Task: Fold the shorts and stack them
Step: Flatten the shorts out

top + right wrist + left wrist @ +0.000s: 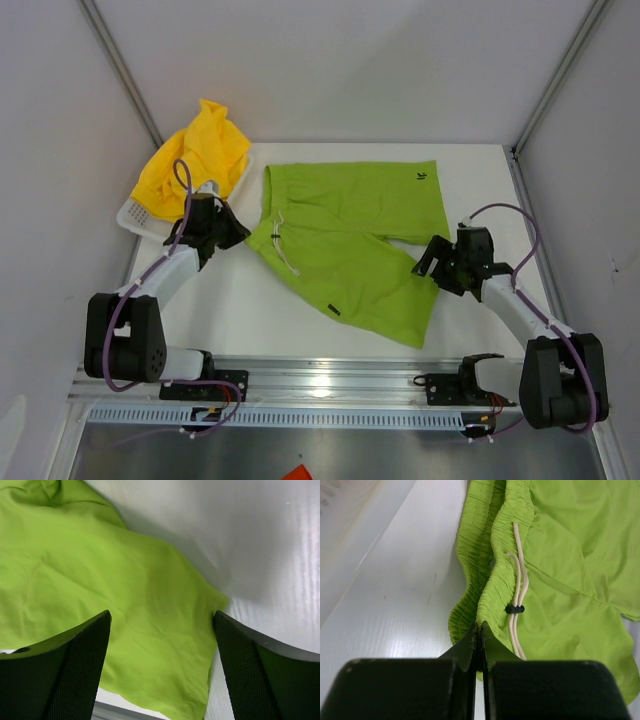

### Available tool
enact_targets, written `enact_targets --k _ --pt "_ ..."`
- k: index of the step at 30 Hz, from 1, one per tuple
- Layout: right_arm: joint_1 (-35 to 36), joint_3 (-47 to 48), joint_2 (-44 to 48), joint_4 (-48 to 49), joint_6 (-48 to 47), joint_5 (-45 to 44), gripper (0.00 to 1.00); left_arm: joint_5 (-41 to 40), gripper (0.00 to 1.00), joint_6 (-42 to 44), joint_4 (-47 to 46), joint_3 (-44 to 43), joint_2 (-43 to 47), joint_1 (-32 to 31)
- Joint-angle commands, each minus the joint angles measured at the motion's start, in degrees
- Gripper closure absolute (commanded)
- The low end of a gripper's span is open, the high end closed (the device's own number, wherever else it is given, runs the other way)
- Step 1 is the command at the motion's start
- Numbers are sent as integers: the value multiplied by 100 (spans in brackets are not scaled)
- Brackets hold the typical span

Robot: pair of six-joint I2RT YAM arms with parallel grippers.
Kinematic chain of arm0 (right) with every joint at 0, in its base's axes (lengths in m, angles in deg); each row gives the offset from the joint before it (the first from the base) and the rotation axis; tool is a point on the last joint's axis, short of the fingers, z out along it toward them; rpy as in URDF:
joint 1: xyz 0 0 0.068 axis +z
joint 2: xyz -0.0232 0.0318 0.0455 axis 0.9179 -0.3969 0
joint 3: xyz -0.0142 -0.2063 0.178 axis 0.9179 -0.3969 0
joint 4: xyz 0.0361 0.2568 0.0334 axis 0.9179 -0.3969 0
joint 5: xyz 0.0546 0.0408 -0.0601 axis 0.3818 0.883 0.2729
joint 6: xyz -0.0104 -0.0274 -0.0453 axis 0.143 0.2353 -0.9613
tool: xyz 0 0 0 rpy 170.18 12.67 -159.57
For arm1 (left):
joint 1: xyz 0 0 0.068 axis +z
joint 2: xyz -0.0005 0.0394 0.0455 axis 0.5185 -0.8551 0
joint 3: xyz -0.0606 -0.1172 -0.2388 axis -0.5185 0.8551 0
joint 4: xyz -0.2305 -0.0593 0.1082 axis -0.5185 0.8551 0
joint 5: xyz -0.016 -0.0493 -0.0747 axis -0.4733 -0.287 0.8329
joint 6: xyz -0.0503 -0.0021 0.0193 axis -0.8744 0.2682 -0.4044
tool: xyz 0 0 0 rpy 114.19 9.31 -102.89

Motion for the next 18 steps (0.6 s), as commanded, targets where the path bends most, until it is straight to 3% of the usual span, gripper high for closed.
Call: enact_targets --k 1,4,8,18 --pt "-179 -129 -32 601 218 910 15 -51 100 103 -226 -181 15 80" --pt "-223 -217 -32 795 350 1156 15 -51 100 103 -235 -163 32 80" --pt "-267 -42 108 313 237 648 13 -86 100 121 -217 -146 50 80" --pt "-663 -269 38 -32 165 892 14 -306 100 121 -147 -154 120 80"
